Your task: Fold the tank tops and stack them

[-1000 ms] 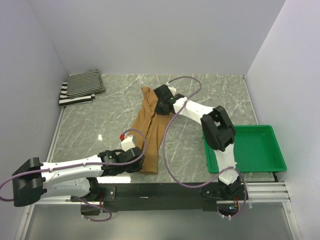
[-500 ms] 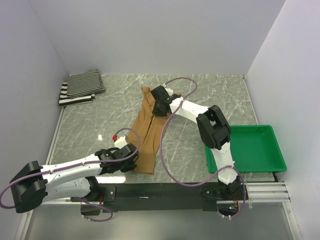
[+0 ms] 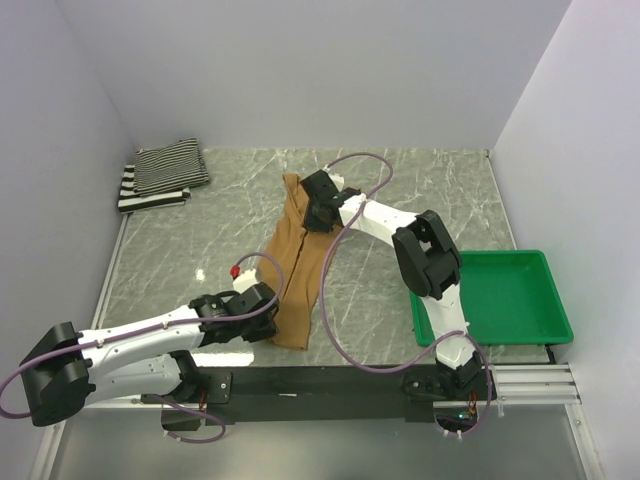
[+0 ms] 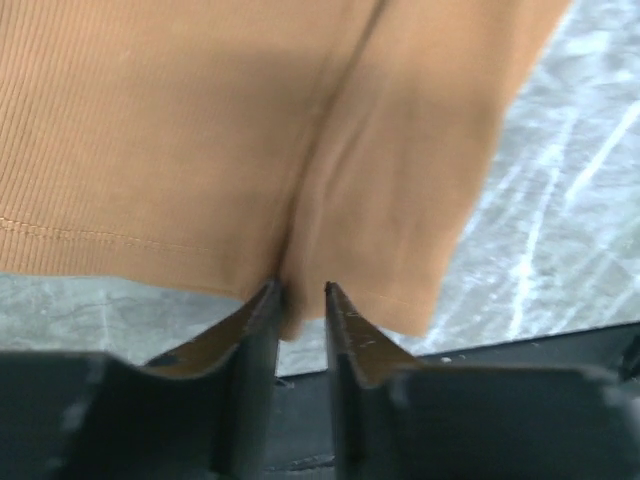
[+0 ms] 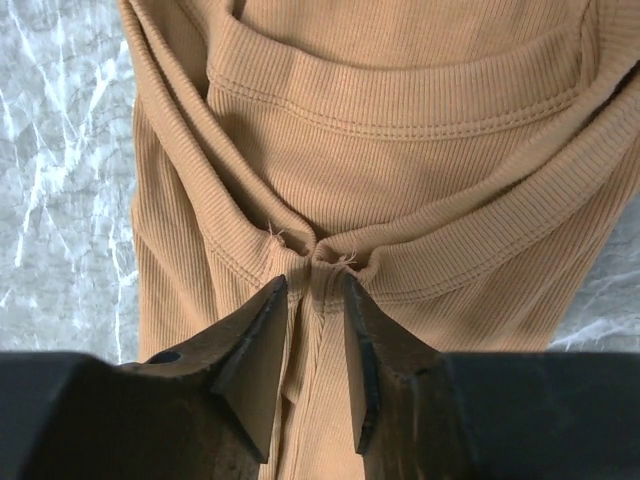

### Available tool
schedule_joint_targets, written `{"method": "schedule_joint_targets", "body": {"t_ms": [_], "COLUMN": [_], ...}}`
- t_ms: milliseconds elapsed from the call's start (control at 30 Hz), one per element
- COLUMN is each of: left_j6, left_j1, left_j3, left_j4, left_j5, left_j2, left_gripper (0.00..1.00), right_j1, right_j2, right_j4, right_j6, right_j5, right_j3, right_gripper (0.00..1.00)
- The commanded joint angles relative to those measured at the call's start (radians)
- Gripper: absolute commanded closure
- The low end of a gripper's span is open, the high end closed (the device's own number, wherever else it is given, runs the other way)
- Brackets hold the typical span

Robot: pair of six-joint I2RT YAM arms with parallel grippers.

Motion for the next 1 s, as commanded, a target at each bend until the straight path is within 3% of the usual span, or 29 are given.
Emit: {"method": "schedule_joint_targets", "body": {"t_ms": [0, 200, 300, 400, 500, 700, 967], "left_j6": [0.041, 0.094, 0.168, 0.269, 0.327, 0.243, 0.088], "left_j1": [0.005, 0.028, 0.120, 0.294, 0.402, 0.497, 0.503], "left_j3": [0.082, 0.209, 0.244, 0.245, 0.226, 0.079, -0.009], "left_j4": [-0.030, -0.108, -0.122, -0.097, -0.067, -0.039, -0.043], "left_j5": [0.009, -0.049, -0.054, -0.028, 0.020, 0.081, 0.052], "left_j2": [-0.018, -0.037, -0.035, -0.029, -0.009, -0.057, -0.078], "left_gripper": [0.69, 0.60, 0.57, 0.52, 0.45, 0.44, 0.44], "right_j1": [0.006, 0.003, 0.004, 0.021, 0.062, 0.266, 0.495], "right_j2": [-0.077, -0.167, -0.229, -0.319, -0.436, -0.624, -0.712], "right_j4": [0.011, 0.001, -0.009, 0.024, 0.107, 0.164, 0.242], "right_j6": [-0.037, -0.057, -0.039, -0.011, 0.044, 0.165, 0.434], "right_j5": [0.039, 0.088, 0.082, 0.088, 0.050, 0.065, 0.048], "right_j3": [0.034, 0.008, -0.044, -0.177, -0.416, -0.665, -0.897], "right_gripper": [0.62, 0.61, 0.61, 0.61, 0.62, 0.62, 0.62]}}
